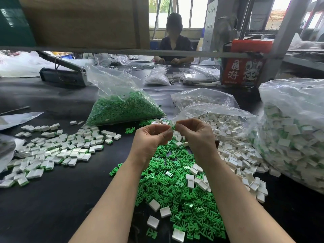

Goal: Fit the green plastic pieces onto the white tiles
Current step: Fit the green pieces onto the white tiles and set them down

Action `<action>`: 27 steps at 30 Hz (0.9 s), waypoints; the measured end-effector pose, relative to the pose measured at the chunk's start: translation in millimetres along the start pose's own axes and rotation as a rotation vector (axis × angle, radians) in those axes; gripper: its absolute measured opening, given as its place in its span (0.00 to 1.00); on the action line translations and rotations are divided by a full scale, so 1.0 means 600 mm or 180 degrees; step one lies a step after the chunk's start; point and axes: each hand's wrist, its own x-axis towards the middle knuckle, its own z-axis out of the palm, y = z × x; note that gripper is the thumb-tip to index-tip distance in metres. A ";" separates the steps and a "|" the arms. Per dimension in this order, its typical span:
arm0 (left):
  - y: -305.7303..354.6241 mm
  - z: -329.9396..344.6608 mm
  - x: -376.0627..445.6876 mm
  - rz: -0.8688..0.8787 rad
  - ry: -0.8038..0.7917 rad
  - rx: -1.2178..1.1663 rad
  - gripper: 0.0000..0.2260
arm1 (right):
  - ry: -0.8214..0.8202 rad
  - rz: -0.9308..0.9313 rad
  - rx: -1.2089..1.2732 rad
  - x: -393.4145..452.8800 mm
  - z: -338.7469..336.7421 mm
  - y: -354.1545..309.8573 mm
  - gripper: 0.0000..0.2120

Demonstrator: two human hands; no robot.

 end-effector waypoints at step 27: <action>0.003 -0.004 -0.001 -0.0001 -0.0005 -0.0102 0.07 | 0.0100 -0.0225 -0.0048 -0.001 0.007 0.005 0.03</action>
